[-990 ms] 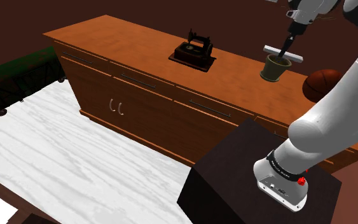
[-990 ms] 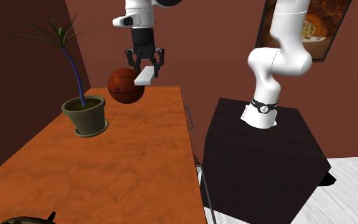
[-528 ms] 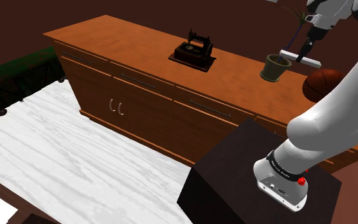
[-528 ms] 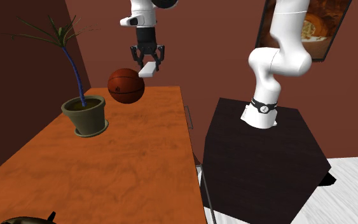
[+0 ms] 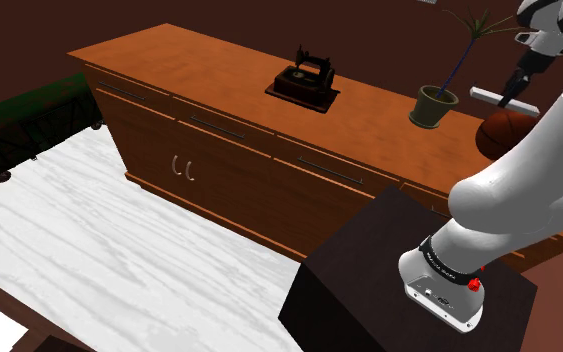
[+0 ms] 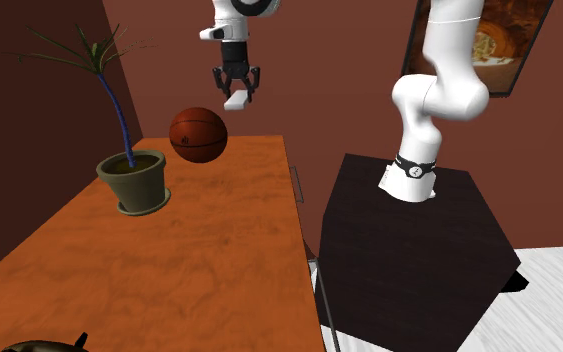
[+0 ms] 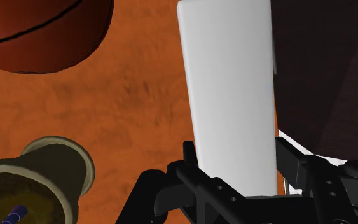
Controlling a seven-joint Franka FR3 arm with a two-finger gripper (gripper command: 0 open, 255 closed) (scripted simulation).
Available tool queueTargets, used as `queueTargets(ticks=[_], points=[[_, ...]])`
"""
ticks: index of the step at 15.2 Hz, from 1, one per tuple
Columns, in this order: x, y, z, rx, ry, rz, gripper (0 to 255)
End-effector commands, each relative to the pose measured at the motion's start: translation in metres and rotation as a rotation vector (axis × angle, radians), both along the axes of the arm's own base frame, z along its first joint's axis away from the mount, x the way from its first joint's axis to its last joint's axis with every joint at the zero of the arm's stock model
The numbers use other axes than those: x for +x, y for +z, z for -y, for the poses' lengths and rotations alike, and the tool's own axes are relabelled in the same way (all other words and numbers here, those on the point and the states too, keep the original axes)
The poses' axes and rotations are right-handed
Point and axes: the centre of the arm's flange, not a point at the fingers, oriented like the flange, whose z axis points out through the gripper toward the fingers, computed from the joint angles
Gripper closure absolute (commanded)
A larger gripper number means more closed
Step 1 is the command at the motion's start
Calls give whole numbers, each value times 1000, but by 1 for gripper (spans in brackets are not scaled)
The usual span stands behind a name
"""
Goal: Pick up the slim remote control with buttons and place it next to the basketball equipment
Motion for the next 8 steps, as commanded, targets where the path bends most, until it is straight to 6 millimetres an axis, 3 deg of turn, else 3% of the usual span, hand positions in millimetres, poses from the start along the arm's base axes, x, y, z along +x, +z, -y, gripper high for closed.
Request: queueTargets(ticks=[1, 8], points=[[-25, -1, 8, 0, 2, 0, 255], [-110, -1, 44, 0, 2, 0, 255]])
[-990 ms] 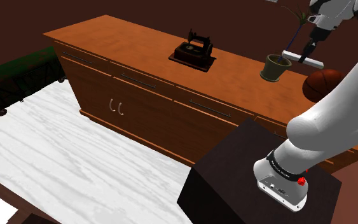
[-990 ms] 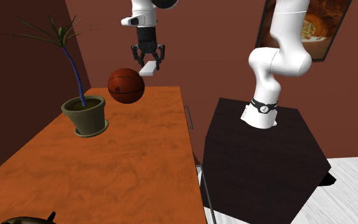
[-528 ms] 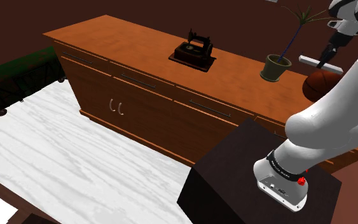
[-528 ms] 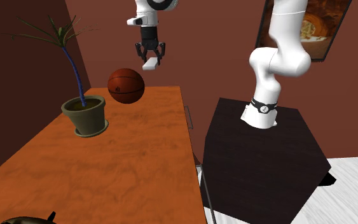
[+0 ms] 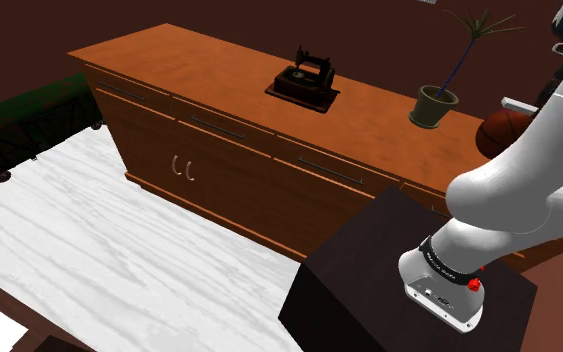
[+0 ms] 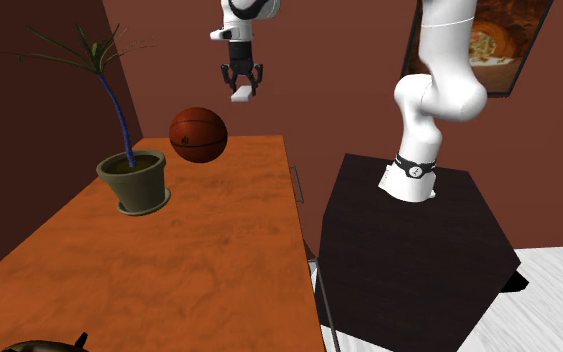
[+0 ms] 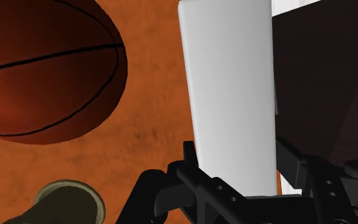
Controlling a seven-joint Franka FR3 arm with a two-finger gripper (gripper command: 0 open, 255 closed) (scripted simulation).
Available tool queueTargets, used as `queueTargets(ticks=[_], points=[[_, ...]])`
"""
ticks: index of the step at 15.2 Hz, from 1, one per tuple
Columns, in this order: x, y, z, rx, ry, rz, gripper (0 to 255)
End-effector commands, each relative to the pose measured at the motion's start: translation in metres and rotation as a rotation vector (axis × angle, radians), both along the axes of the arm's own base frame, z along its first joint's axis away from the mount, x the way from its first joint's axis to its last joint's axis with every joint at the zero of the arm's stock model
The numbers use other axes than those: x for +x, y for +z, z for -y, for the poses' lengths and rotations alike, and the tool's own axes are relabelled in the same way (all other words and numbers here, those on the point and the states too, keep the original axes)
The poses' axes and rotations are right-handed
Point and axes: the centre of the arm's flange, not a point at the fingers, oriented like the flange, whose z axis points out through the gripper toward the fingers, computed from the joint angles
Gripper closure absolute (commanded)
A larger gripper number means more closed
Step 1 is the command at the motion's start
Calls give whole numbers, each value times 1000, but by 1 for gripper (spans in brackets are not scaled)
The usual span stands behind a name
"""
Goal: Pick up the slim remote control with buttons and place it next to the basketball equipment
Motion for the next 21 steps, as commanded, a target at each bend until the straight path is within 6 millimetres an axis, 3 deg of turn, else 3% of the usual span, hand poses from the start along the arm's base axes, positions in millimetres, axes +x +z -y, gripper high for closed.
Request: queueTargets(ticks=[1, 6, 21], points=[[-23, 2, 14, 0, 2, 0, 255], [-85, 2, 40, 0, 2, 0, 255], [-85, -77, 40, 0, 2, 0, 255]])
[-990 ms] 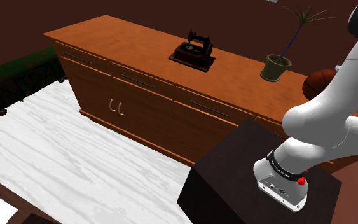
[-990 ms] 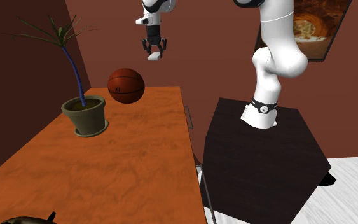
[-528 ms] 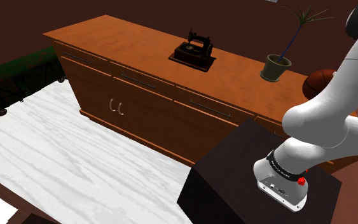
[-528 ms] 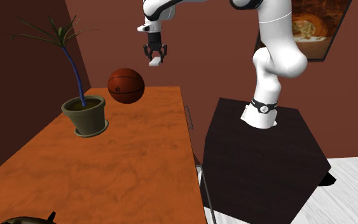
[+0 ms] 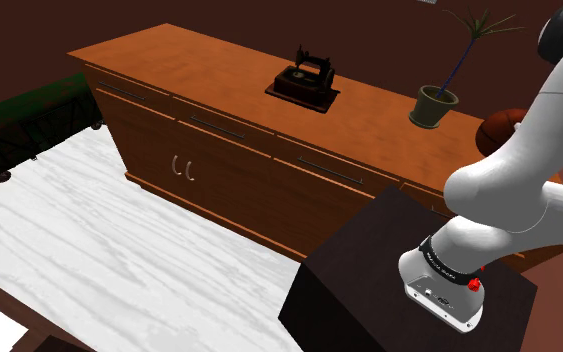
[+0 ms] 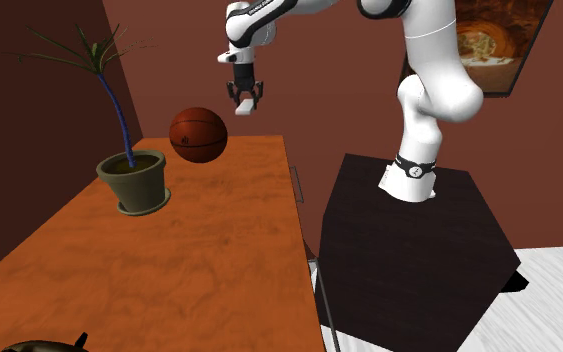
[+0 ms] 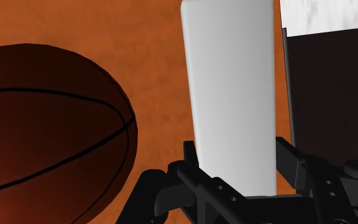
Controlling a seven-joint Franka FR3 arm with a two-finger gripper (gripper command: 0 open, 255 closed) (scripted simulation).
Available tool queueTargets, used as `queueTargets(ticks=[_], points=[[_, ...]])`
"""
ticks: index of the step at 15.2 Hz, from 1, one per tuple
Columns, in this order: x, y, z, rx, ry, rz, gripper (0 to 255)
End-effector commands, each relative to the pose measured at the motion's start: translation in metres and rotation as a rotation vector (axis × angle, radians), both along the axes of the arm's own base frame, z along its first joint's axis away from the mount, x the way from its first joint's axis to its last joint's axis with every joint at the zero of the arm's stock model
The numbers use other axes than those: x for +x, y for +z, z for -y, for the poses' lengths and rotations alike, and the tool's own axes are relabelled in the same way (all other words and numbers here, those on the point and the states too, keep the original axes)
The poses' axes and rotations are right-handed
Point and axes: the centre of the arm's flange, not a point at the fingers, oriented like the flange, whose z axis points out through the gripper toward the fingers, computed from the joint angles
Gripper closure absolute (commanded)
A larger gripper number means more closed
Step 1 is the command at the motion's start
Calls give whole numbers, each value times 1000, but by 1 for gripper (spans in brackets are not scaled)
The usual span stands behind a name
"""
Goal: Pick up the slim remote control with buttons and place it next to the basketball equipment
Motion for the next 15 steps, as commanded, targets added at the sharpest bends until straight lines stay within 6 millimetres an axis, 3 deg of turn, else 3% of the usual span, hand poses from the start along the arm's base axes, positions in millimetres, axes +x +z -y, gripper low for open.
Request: queueTargets(ticks=[1, 15], points=[[0, -11, 0, -1, 0, 0, 255], [0, -85, 0, -1, 0, 0, 255]])
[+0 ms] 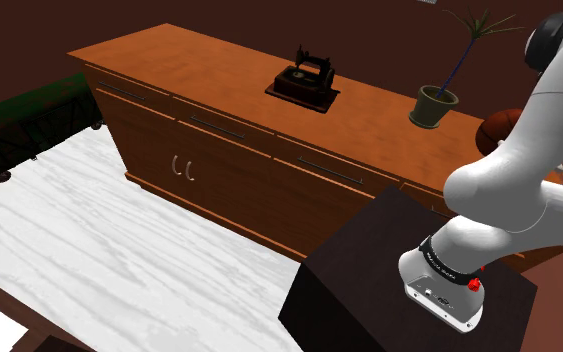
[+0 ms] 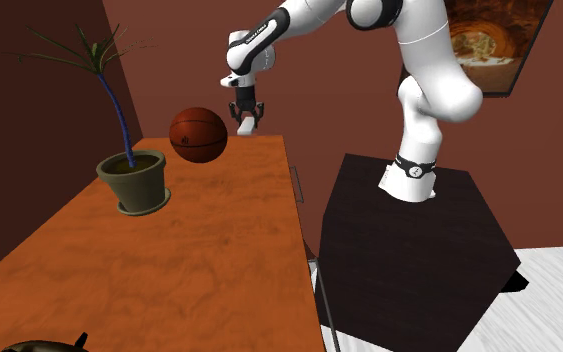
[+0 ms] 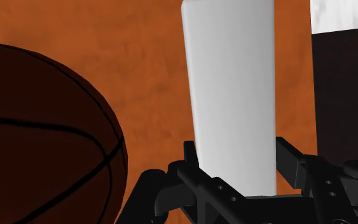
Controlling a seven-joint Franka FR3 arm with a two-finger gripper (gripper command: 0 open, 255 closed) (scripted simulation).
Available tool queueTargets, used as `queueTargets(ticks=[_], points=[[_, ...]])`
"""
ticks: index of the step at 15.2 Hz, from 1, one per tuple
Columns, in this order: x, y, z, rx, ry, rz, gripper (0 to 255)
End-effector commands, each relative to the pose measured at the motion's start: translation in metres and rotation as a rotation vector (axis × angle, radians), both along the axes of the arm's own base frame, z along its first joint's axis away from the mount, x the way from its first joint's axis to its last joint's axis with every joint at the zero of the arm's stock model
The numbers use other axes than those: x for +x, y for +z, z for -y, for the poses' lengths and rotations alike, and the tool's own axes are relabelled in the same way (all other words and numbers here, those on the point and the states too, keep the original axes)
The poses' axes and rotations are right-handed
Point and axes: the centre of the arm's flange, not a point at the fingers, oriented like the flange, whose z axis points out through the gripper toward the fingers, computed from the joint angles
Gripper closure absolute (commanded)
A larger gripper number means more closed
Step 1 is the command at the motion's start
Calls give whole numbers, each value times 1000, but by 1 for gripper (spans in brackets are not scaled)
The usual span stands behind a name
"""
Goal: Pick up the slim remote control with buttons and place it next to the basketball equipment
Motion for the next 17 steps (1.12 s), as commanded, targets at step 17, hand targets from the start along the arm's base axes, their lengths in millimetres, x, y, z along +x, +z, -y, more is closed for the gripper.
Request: queueTargets(ticks=[17], points=[[1, -95, 0, -1, 0, 0, 255]])
